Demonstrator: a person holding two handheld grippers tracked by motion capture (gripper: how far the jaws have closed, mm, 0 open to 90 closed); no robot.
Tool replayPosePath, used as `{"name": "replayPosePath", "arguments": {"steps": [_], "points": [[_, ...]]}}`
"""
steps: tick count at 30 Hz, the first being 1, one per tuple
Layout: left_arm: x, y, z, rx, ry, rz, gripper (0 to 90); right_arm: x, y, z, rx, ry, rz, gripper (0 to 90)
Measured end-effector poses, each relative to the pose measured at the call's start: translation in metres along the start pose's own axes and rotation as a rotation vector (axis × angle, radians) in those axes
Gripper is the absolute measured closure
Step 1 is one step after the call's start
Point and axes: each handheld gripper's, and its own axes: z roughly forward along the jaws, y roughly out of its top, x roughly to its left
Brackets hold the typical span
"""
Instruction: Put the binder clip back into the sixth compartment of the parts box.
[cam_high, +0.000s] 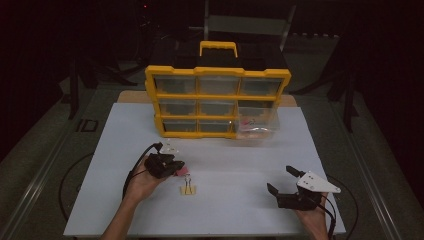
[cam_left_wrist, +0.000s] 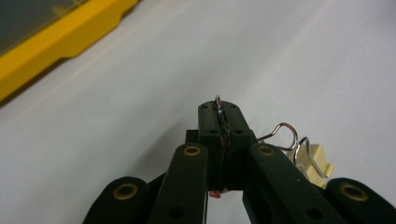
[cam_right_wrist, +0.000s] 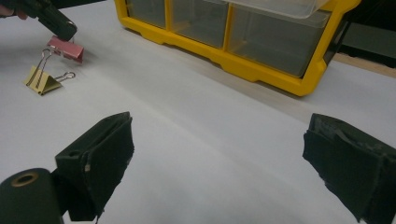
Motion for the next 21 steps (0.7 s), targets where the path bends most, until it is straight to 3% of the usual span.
{"name": "replayPosePath", "arguments": {"steps": [10, 21], "points": [[0.006, 0.011, -0.01, -0.027, 0.013, 0.01, 90.0, -0.001, -0.001, 0.002, -0.008, 0.009, 0.005, 7.9], [0.013, 0.025, -0.022, -0.08, 0.009, 0.004, 90.0, -0.004, 0.0, 0.0, -0.062, 0.052, 0.039, 7.4]]}}
